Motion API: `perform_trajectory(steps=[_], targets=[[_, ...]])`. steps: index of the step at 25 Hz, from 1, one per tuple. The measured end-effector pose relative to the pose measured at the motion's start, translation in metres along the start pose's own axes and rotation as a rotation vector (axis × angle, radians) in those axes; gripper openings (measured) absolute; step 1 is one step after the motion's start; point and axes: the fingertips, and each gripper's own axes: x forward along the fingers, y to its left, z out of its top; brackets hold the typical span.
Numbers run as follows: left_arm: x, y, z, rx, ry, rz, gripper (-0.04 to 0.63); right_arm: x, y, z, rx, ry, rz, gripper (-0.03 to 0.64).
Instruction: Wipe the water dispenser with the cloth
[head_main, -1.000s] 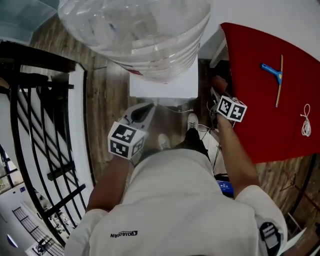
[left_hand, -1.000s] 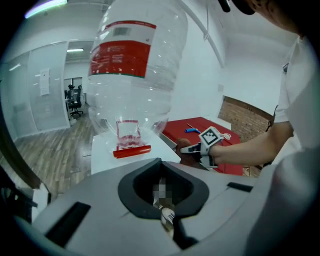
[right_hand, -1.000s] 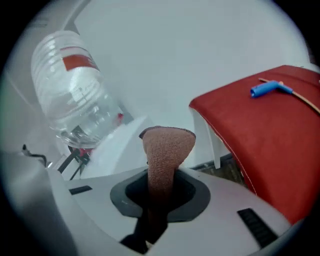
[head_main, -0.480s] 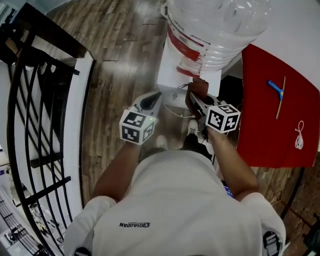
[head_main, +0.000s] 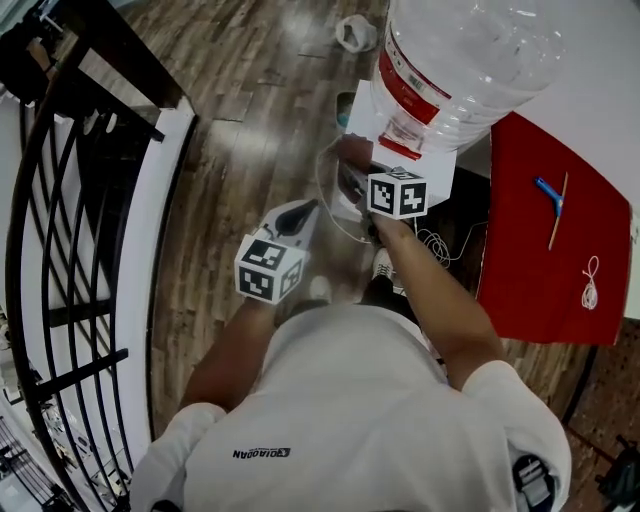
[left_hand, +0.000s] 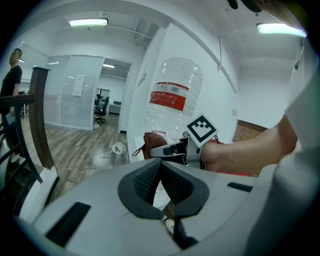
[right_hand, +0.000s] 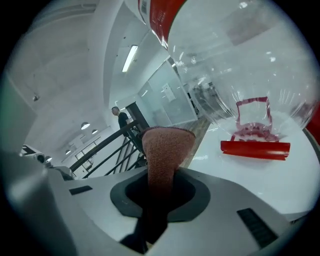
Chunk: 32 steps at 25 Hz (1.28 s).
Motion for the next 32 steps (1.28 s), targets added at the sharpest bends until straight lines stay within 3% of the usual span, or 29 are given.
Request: perform_trajectory(steps=[7,17,32], targets=[[-0.021,0.014,-0.009,-0.011,-0.014,0.029,-0.011,-0.003,-0.020,-0.008,0.029,0.008,-0.069,0.055],[-0.010,-0.007,-0.022,0.041,0.024,-0.064,-0.011,-0.054,-0.071,-0.014,0.080,-0.044,-0.200,0.055],[0.003,-0.014,-0.034,0.067,0.057,-0.142,-0.011,-0.147,-0.152,-0.030,0.088,-0.111,-0.417,0.055]])
